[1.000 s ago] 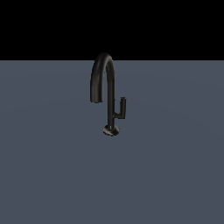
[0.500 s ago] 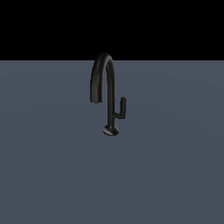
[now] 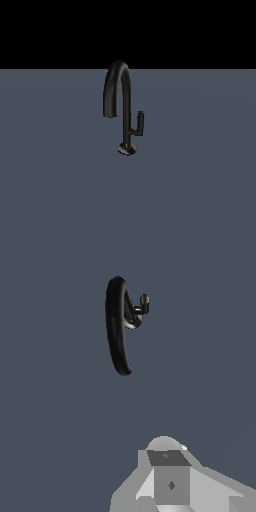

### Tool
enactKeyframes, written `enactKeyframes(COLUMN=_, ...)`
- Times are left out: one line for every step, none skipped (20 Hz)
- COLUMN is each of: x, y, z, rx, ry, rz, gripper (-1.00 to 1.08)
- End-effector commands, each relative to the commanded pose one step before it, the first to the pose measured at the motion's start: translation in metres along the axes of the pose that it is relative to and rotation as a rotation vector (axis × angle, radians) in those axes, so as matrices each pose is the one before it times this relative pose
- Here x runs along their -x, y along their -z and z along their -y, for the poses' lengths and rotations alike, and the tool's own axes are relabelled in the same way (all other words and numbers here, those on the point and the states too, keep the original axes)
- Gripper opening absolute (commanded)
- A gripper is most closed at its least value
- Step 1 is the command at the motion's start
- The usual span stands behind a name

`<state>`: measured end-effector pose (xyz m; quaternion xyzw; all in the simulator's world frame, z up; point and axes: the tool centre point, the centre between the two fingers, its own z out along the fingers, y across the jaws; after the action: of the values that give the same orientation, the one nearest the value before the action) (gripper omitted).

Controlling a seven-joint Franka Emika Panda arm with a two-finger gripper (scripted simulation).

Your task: Turn on the faucet by rotating a designated handle.

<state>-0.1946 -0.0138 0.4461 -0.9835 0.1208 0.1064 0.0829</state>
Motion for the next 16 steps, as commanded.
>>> enactKeyframes(x=-0.01510, y=-0.00286, z=0.00198, rx=-0.04225, ry=-0.04261, rz=0.03634, gripper=-1.00)
enactKeyframes(x=-0.00607, y=-0.00108, z=0.00087, rx=-0.01725, ry=-0.01703, rz=0.01473, gripper=-1.00)
enactKeyframes(x=-0.00612, y=-0.00109, z=0.00087, rx=-0.01741, ry=-0.01716, rz=0.01485, gripper=-1.00)
enactKeyframes(x=-0.00617, y=-0.00109, z=0.00088, rx=-0.01757, ry=-0.01729, rz=0.01496, gripper=-1.00)
enactKeyframes(x=-0.00622, y=-0.00110, z=0.00088, rx=-0.01773, ry=-0.01741, rz=0.01508, gripper=-1.00)
enactKeyframes(x=-0.00627, y=-0.00110, z=0.00089, rx=-0.01789, ry=-0.01753, rz=0.01519, gripper=-1.00)
enactKeyframes(x=-0.00632, y=-0.00110, z=0.00090, rx=-0.01805, ry=-0.01765, rz=0.01531, gripper=-1.00)
enactKeyframes(x=-0.00637, y=-0.00111, z=0.00090, rx=-0.01821, ry=-0.01777, rz=0.01543, gripper=-1.00)
enactKeyframes(x=-0.00641, y=-0.00111, z=0.00092, rx=-0.01837, ry=-0.01788, rz=0.01554, gripper=-1.00)
enactKeyframes(x=-0.00646, y=-0.00112, z=0.00092, rx=-0.01854, ry=-0.01800, rz=0.01566, gripper=-1.00)
enactKeyframes(x=-0.00651, y=-0.00112, z=0.00093, rx=-0.01870, ry=-0.01812, rz=0.01578, gripper=-1.00)
enactKeyframes(x=-0.00656, y=-0.00112, z=0.00093, rx=-0.01887, ry=-0.01824, rz=0.01591, gripper=-1.00)
enactKeyframes(x=-0.00661, y=-0.00113, z=0.00094, rx=-0.01904, ry=-0.01836, rz=0.01604, gripper=-1.00)
enactKeyframes(x=-0.00665, y=-0.00113, z=0.00095, rx=-0.01921, ry=-0.01848, rz=0.01618, gripper=-1.00)
enactKeyframes(x=-0.00671, y=-0.00114, z=0.00095, rx=-0.01939, ry=-0.01862, rz=0.01632, gripper=-1.00)
enactKeyframes(x=-0.00676, y=-0.00114, z=0.00096, rx=-0.01957, ry=-0.01875, rz=0.01646, gripper=-1.00)
